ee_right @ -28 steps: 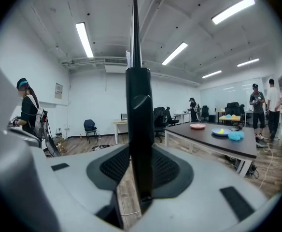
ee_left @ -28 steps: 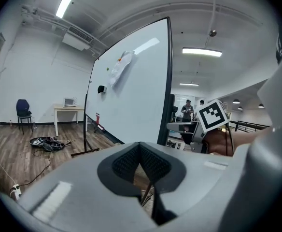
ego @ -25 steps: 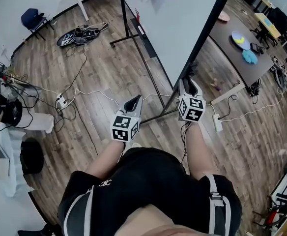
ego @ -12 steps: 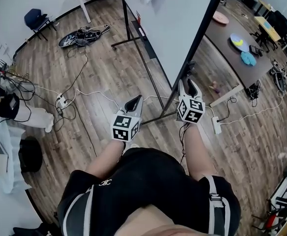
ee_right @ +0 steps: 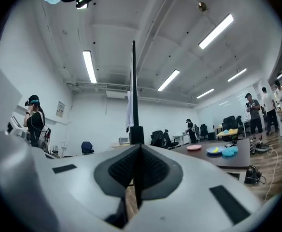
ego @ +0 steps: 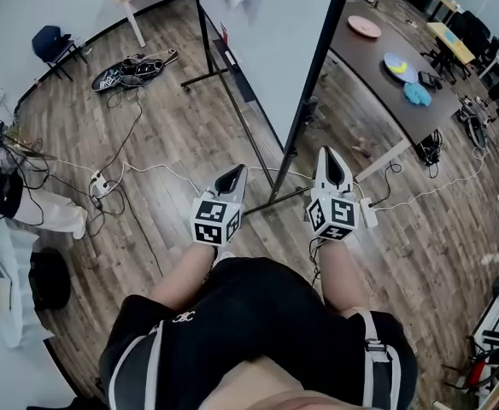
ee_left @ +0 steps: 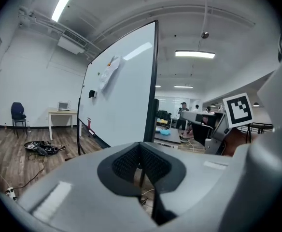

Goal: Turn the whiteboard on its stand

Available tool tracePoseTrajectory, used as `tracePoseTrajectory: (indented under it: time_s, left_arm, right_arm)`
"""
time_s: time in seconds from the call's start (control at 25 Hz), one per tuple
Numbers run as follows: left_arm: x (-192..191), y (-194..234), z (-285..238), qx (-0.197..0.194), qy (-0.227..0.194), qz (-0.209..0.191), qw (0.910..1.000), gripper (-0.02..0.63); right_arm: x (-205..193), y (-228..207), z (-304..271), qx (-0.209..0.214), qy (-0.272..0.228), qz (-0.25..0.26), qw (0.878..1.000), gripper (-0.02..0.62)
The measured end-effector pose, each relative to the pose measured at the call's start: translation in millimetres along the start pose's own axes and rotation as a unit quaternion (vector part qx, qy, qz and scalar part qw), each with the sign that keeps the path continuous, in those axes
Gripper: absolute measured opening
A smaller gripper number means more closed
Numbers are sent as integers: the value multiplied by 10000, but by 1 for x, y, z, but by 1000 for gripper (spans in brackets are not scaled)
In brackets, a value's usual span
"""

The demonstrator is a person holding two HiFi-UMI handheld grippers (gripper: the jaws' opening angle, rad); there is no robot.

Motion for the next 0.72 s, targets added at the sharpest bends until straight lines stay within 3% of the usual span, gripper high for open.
tracePoseTrajectory:
  time_s: [0.24,0.56,0.72]
  left_arm:
    - [8,-27,-2,-289,-196,-54,9994,9]
    - [6,-62,-1,-517,-305,-153,9981,9]
    - [4,-78,-2,-651,-298,-238,9971,9]
  right_arm:
    - [11,1,38,-148,-95,-48,9998,8]
    - [-8,-8,86,-354,383,-14,9986,6]
    - [-12,-13,104,-483,375,-81,9981,6]
Point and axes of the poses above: the fingertips, and each gripper's own axes: z backward along the fingers, y to its left, x out of its top, the point moved 9 cm from there along z, backward along the fingers, and after that the axes turned 15 degrees about x, right-handed, at the moved point
